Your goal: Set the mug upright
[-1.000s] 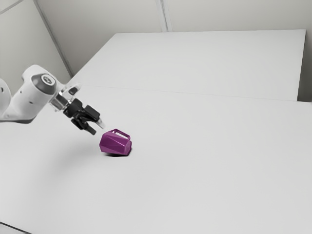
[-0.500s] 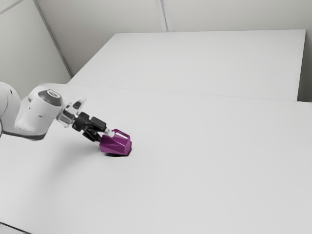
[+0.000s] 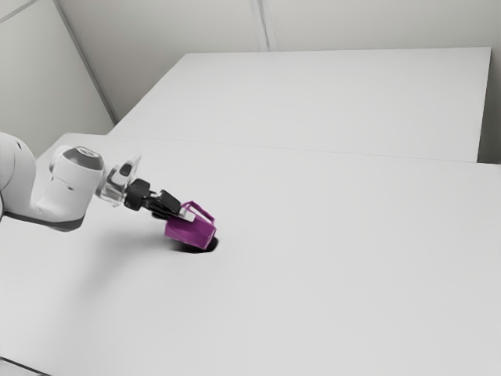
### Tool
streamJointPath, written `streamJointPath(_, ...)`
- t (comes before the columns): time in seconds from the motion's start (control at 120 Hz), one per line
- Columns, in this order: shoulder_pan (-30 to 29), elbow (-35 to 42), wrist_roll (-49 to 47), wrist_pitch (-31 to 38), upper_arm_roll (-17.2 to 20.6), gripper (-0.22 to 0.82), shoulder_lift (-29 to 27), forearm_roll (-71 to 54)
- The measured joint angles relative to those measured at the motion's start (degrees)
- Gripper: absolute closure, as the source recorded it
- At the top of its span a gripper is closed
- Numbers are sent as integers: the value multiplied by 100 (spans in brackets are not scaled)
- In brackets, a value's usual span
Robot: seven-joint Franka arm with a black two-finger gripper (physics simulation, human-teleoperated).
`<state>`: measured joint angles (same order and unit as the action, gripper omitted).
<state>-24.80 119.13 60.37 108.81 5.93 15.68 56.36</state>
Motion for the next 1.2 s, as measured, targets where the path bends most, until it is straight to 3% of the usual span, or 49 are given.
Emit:
streamJointPath(0.275,314,-45,146,79,32,76,-662,-228)
streamJointPath(0.592,1475,-206,-861,343,28,78,-1661,-2924)
streamJointPath(0.783,1888,283,-1872,472,29,78,-2391,-4257)
streamJointPath(0.967,2000,1218,-2676,1205,31,78,-2892,-4890)
streamJointPath(1.2,2076,2026,-3443,2480,32,78,-2897,-5181)
